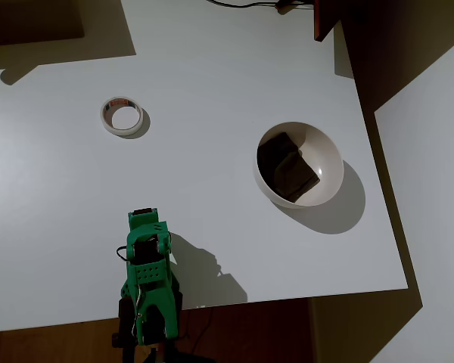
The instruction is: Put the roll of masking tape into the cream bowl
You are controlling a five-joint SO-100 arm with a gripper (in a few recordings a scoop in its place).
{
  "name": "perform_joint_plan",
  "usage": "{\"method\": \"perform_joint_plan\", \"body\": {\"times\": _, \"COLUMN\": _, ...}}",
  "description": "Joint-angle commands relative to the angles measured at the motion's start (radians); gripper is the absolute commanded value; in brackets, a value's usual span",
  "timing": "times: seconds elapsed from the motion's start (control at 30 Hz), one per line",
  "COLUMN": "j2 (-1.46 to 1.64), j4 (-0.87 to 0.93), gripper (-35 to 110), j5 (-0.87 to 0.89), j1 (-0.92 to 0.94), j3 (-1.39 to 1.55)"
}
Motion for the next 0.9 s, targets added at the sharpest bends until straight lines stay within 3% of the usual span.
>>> {"method": "perform_joint_plan", "body": {"times": 0.0, "j2": 0.008, "j4": -0.003, "gripper": -8, "j5": 0.035, "j1": 0.012, "j3": 0.003}}
{"method": "perform_joint_plan", "body": {"times": 0.5, "j2": 0.009, "j4": -0.002, "gripper": -8, "j5": 0.025, "j1": 0.020, "j3": -0.008}}
{"method": "perform_joint_plan", "body": {"times": 0.87, "j2": -0.224, "j4": -0.058, "gripper": -8, "j5": 0.097, "j1": -0.002, "j3": -0.396}}
